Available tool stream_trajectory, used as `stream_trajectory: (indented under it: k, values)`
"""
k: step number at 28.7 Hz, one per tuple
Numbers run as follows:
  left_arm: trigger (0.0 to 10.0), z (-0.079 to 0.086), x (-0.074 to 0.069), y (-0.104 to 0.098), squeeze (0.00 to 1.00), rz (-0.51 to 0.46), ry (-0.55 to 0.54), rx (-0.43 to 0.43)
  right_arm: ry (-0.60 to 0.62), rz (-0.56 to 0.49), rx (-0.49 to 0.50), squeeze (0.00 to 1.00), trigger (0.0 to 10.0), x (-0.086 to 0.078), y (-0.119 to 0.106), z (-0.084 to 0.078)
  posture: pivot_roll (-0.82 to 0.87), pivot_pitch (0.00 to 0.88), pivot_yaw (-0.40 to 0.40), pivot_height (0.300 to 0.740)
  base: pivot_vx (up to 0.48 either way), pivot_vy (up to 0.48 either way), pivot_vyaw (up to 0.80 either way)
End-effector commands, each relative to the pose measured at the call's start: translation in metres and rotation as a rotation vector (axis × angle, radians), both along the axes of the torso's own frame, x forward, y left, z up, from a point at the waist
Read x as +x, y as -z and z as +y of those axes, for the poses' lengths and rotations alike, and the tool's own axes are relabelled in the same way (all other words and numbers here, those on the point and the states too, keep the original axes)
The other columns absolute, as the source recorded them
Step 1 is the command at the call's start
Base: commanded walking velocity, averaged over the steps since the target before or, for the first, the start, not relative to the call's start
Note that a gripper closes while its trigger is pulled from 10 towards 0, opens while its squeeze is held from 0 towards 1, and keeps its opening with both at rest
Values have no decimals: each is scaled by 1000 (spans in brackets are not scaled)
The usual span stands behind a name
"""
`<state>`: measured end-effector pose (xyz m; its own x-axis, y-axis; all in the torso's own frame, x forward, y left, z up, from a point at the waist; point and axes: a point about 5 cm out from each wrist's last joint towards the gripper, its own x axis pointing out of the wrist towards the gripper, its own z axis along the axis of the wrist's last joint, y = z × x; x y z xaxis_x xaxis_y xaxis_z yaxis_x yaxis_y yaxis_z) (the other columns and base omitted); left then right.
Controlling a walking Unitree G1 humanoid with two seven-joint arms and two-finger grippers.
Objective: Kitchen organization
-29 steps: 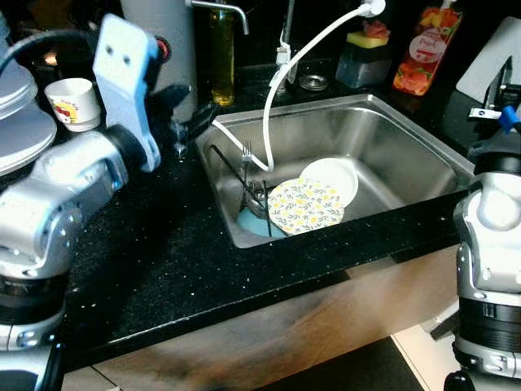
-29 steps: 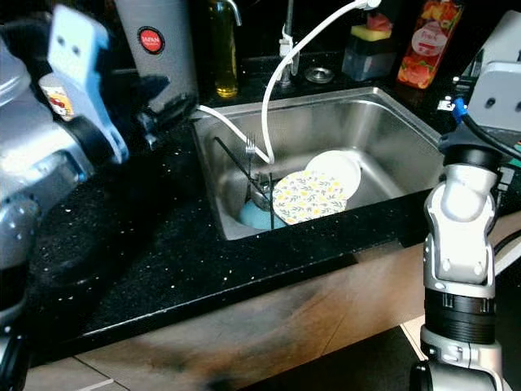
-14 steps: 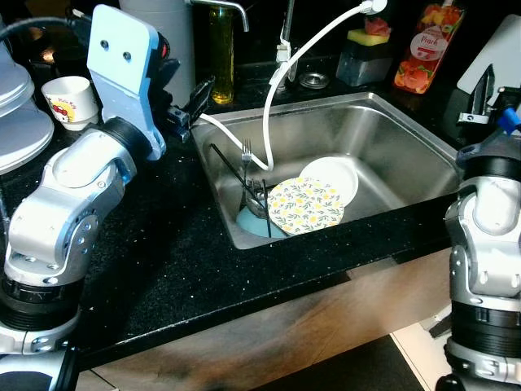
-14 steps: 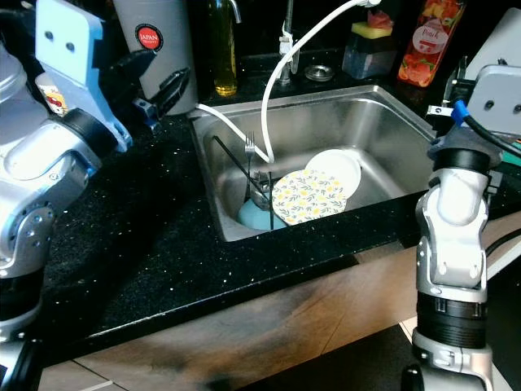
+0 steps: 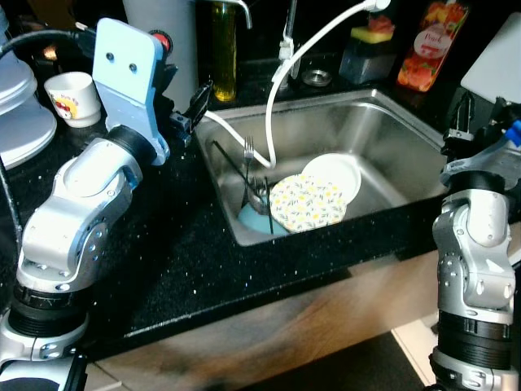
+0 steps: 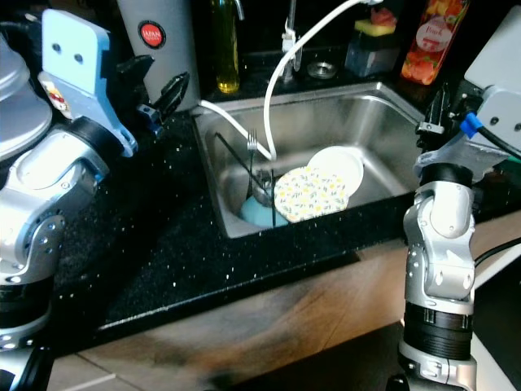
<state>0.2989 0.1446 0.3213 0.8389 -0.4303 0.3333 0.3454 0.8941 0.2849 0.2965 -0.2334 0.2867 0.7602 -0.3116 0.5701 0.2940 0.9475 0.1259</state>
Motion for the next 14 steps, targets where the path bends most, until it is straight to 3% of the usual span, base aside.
stream_trajectory:
  k: [1,14]
  values:
    - [10000,-1,1,3,0,3,2,4,4,-2,7,0,10000,-3,0,-3,116,44,11,740,-416,0,0]
    - [10000,2,7,6,0,1,-16,9,-8,2,6,0,10000,-3,0,-1,110,32,17,740,-375,0,0]
